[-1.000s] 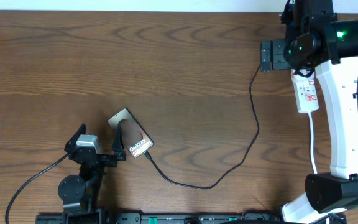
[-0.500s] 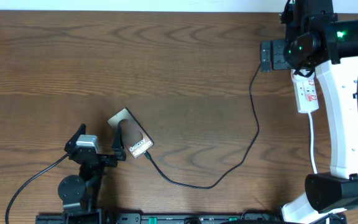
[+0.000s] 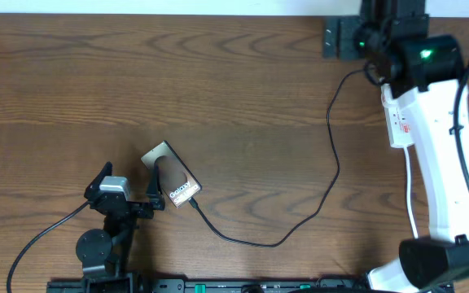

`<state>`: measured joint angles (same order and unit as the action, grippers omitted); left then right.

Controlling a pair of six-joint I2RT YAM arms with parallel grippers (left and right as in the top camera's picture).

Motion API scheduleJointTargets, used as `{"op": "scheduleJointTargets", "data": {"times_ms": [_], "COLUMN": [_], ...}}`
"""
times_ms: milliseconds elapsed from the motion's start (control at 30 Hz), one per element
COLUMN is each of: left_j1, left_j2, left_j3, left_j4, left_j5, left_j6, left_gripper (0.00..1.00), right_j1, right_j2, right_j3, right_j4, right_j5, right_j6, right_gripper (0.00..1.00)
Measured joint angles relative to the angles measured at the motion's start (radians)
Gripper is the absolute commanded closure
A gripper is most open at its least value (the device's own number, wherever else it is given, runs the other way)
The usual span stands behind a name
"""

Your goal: Plug charger to phone and switch on socket

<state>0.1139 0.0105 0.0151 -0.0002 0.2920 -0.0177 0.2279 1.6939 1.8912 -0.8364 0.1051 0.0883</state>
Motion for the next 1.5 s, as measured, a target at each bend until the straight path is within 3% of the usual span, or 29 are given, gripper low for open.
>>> {"op": "scheduleJointTargets", "data": {"times_ms": [167, 667, 1033, 1500], "left_j1": [0.0, 0.0, 0.0, 0.0], "left_j2": [0.0, 0.0, 0.0, 0.0], "left_j3": [0.001, 0.002, 0.002, 0.002], "left_j4": [-0.001, -0.003, -0.003, -0.003], "left_j5": [-0.003, -0.003, -0.003, -0.003], "left_j6": [0.0, 0.0, 0.0, 0.0], "left_gripper": [0.02, 0.02, 0.02, 0.02], "right_j1": [0.042, 0.038, -0.037, -0.189], "right_j2": [-0.141, -0.622, -0.957, -1.309], "right_j3": [-0.249, -1.072, -1.477, -1.817], "right_j4": [0.352, 1.086, 1.193, 1.196], "right_j5": [-0.007, -0.007, -0.147, -0.307], "right_j6": [-0.027, -0.105, -0.246, -0.278], "right_gripper": [0.01, 0.01, 0.01, 0.01]}}
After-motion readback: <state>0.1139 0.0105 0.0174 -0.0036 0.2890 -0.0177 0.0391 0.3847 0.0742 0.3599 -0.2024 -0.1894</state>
